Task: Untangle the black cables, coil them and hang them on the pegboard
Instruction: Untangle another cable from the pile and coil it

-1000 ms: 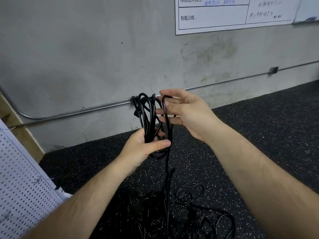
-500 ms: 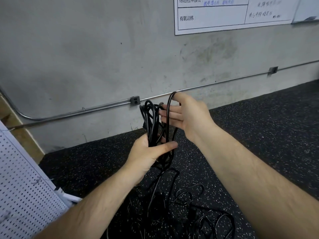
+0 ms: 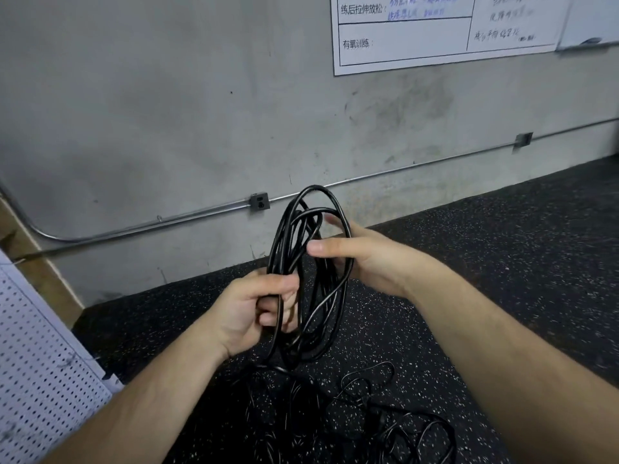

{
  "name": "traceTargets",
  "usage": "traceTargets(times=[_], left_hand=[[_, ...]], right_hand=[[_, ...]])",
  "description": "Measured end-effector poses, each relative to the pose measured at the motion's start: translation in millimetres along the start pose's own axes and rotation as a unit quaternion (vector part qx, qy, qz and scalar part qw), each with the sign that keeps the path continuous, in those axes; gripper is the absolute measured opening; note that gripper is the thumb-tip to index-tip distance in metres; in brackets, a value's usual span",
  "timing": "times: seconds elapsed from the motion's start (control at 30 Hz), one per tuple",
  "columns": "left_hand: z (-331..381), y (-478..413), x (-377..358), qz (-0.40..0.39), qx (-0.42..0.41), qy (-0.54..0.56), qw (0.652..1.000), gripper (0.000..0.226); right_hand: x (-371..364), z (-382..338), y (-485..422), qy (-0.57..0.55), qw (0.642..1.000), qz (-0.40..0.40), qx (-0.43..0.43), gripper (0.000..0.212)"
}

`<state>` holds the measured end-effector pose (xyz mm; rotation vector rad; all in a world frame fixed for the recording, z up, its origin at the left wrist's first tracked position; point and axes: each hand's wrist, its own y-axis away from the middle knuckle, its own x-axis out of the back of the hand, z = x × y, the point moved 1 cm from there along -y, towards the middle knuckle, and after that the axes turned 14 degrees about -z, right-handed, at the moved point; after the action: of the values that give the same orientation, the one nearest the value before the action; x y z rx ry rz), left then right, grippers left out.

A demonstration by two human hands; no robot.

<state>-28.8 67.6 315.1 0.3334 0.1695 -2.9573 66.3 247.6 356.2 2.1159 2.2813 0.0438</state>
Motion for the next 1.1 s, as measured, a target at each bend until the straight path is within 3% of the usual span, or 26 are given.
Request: traceTargets(times=[0.1,0.17,0.3,0.43,0.67,0.73,0.97,1.1], left_hand=[[2,1,1,-0.023,-0.003,0.023,0.999,0.057],[2,1,2,-0.015,-0.008,0.007,1.000,0.054],[2,0,2,0.042,-0.008,-0.022,0.999,0.044],[0,-1,0,0.083,-0.004,-0.004,0.997,0.030],[3,-1,19,0.063,-0.032,-0.037,0.997,0.043],[3,-3,23,0.067,-0.036,-0.040,0.996,0.038],[-3,-5,17,0.072,-0.003,-0.047,0.996,0.015],[-1,-5,9,0.017,-0.002,-0.033,0.999,0.025]], right_hand=[[-1,6,-1,-0.010,0.999,-0.033,0.020,0.047],[1,9,-3,-0.035,0.999,-0.014,0.022,0.034],[3,11,-7,-0.082,0.996,0.022,0.007,0.035],[-8,6,-4,-0.125,0.991,-0.052,0.002,0.024],[-1,-5,-2,-0.166,0.985,-0.033,0.018,0.012],[8,-5,-3,-0.171,0.985,-0.002,0.021,0.011],[22,-1,-5,0.035,0.991,0.130,-0.016,0.025],[27,1,-6,-0.048,0.988,0.148,-0.002,0.020]])
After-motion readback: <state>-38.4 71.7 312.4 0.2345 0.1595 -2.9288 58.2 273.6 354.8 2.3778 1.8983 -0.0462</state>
